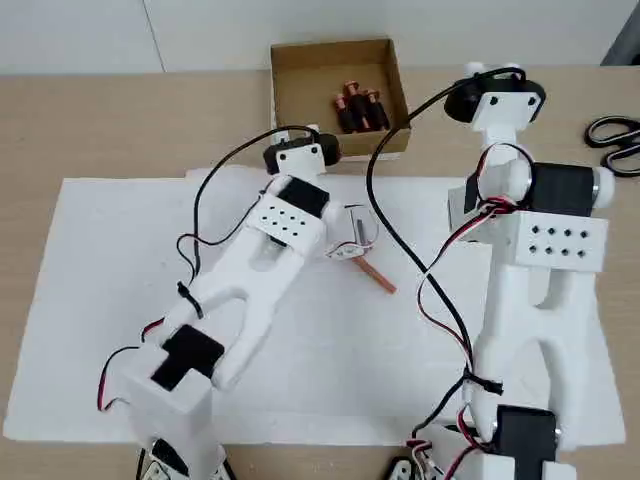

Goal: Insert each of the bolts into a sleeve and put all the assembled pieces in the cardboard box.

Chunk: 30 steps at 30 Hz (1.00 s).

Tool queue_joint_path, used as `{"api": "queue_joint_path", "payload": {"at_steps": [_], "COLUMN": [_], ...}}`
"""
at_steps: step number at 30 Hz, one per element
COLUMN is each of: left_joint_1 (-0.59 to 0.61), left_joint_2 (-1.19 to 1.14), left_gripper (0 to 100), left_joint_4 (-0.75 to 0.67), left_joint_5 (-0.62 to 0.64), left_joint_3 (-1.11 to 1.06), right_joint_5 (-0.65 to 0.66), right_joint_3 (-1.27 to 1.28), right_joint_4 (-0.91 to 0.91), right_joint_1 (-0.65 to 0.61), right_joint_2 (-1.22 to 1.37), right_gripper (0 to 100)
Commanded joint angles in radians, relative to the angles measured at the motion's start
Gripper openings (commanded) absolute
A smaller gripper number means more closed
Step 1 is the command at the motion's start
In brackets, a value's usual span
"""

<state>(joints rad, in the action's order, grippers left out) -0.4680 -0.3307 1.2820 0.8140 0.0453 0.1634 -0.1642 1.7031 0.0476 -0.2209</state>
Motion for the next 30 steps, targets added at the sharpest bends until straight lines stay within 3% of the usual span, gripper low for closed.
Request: {"api": "queue_joint_path", "payload": {"at_steps": [1,26,30], "left_joint_1": [-0.012,-0.017,-0.017], "left_joint_2": [-0.003,-0.083,-0.083], "left_gripper": [21,21,14], "left_joint_4": [-0.044,-0.118,-0.117], "left_joint_5": [0.052,0.123,0.123], "left_joint_3": [0.044,0.042,0.039], "right_joint_5": [0.008,0.006,0.006], "right_joint_3": [-0.014,0.044,0.044], "right_joint_4": [0.010,0.004,0.004], "right_joint_1": [0.008,0.007,0.004], "right_joint_2": [-0.045,-0.047,-0.047], "right_gripper": [0.4,0.4,0.4]}}
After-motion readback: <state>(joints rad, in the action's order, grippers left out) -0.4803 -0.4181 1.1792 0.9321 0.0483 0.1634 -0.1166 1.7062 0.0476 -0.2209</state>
